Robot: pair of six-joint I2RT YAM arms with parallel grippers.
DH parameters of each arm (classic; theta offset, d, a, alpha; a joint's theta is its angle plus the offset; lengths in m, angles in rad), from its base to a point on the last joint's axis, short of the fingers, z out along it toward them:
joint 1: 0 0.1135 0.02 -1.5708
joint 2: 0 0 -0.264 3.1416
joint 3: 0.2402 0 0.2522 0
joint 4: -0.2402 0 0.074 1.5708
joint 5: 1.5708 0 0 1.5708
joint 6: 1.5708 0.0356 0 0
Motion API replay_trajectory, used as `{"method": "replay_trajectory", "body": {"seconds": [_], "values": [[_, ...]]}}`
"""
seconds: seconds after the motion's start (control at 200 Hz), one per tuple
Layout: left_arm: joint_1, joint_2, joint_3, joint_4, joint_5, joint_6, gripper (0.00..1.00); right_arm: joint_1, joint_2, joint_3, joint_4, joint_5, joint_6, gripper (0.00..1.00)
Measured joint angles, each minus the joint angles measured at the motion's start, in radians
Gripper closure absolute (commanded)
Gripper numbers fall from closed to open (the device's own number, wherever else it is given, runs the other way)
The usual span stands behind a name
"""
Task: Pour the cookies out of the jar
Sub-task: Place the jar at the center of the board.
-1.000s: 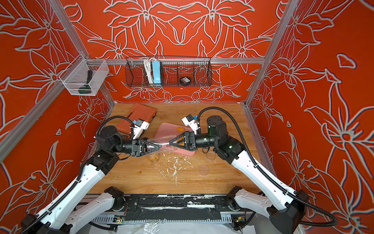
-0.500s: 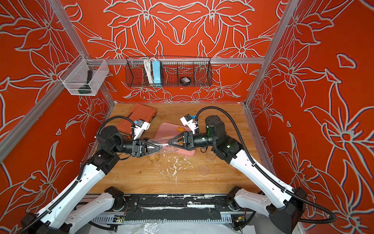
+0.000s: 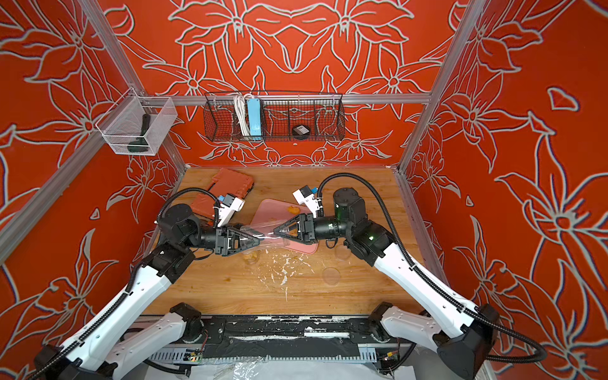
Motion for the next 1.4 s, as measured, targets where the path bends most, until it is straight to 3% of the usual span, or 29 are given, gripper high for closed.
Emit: {"method": "replay_trajectory", "body": {"seconds": [0.19,0.425,0.621,0.836,1.036,1.396], "values": [[0.0,0.008,0.024,-0.095,-0.024,0.057,0.03,-0.039,-0.001,-0.001,-0.073,0.008,-0.062,0.4],[0.018,-0.016,0.028,-0.283,-0.116,0.166,0.03,-0.208,-0.055,-0.002,-0.213,0.017,-0.145,0.39],[0.055,-0.071,0.083,-0.528,-0.384,0.321,0.03,-0.232,-0.067,0.08,-0.516,0.153,-0.358,0.41],[0.055,-0.189,0.093,-0.662,-0.698,0.438,0.03,-0.232,-0.066,0.092,-0.735,0.299,-0.516,0.43],[0.055,-0.254,0.093,-0.685,-0.864,0.485,0.03,-0.178,-0.021,0.092,-0.836,0.428,-0.585,0.45],[0.055,-0.311,-0.005,-0.632,-0.929,0.486,0.03,0.024,0.166,0.105,-0.944,0.694,-0.63,0.48]]}}
